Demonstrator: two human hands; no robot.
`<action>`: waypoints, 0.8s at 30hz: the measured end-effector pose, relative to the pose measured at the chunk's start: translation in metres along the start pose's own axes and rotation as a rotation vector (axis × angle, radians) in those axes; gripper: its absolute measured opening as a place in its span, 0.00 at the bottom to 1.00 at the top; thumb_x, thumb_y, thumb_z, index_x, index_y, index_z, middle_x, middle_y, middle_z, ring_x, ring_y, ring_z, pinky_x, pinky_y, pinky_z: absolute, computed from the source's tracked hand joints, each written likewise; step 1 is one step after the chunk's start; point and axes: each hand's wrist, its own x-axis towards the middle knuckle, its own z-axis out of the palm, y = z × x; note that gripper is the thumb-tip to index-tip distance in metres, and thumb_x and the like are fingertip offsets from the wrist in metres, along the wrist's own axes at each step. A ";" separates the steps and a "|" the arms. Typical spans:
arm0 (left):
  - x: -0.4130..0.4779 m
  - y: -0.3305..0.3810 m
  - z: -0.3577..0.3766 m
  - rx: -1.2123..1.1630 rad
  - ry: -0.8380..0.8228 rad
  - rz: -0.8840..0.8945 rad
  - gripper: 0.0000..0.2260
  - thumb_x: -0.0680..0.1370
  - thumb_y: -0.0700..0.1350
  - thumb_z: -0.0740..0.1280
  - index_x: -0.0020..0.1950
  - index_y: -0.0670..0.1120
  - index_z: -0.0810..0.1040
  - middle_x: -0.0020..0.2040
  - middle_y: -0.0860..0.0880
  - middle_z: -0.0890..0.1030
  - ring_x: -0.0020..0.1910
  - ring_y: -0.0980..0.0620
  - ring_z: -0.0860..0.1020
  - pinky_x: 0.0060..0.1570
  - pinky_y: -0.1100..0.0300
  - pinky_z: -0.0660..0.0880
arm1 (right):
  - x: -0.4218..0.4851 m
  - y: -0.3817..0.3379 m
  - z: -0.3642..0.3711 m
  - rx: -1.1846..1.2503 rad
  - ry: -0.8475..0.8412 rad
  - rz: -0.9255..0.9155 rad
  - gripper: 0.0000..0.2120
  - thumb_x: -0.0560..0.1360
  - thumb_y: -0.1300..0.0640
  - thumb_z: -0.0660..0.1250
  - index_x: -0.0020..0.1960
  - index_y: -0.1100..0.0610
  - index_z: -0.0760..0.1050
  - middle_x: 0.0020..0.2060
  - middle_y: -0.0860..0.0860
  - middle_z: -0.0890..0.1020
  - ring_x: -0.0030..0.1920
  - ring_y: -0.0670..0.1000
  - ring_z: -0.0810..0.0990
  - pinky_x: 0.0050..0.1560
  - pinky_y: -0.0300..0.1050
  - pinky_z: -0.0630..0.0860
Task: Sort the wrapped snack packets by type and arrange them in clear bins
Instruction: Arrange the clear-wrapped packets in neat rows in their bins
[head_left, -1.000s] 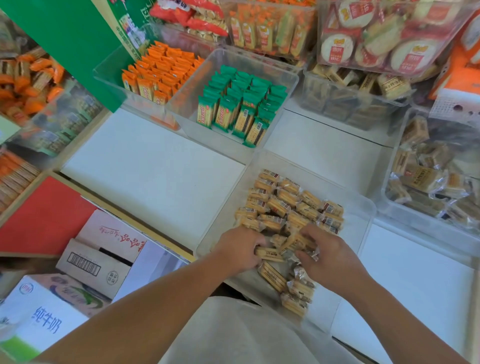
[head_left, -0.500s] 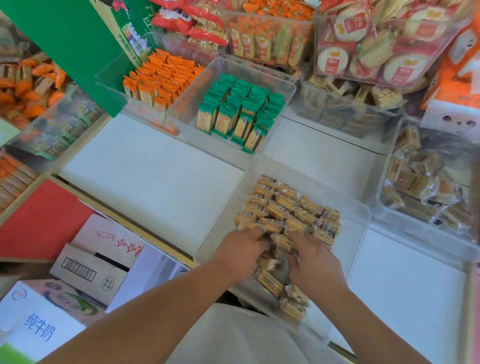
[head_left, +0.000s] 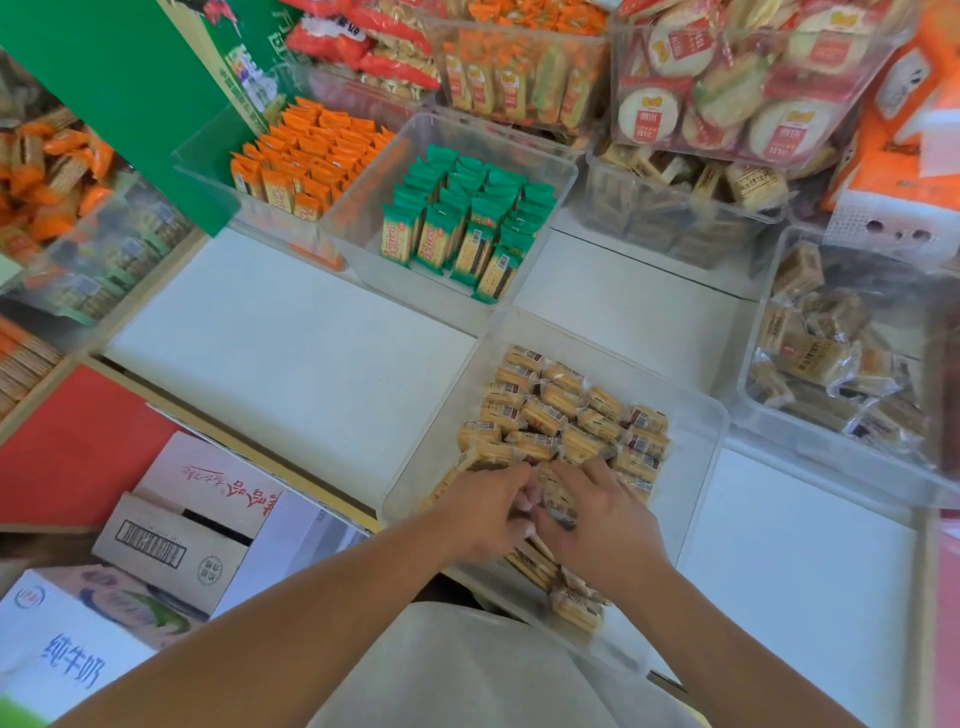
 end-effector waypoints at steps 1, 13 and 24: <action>0.001 -0.002 -0.002 -0.045 -0.027 -0.012 0.12 0.79 0.45 0.71 0.60 0.55 0.75 0.57 0.57 0.82 0.55 0.55 0.79 0.59 0.55 0.78 | -0.002 -0.003 0.000 -0.100 -0.009 -0.021 0.27 0.74 0.32 0.65 0.69 0.42 0.70 0.60 0.47 0.73 0.59 0.53 0.75 0.54 0.49 0.77; -0.014 -0.029 -0.026 0.316 -0.060 -0.042 0.32 0.72 0.59 0.75 0.73 0.54 0.72 0.64 0.52 0.76 0.60 0.48 0.77 0.56 0.51 0.77 | 0.000 0.002 0.014 -0.219 -0.073 -0.023 0.33 0.75 0.34 0.67 0.76 0.37 0.58 0.62 0.50 0.68 0.63 0.54 0.69 0.65 0.50 0.71; -0.019 -0.029 -0.026 0.158 -0.065 -0.137 0.13 0.76 0.47 0.70 0.60 0.55 0.75 0.51 0.52 0.77 0.49 0.50 0.76 0.44 0.57 0.74 | 0.007 0.004 0.035 -0.202 0.122 -0.258 0.23 0.69 0.42 0.78 0.62 0.39 0.78 0.49 0.51 0.71 0.48 0.55 0.72 0.44 0.53 0.78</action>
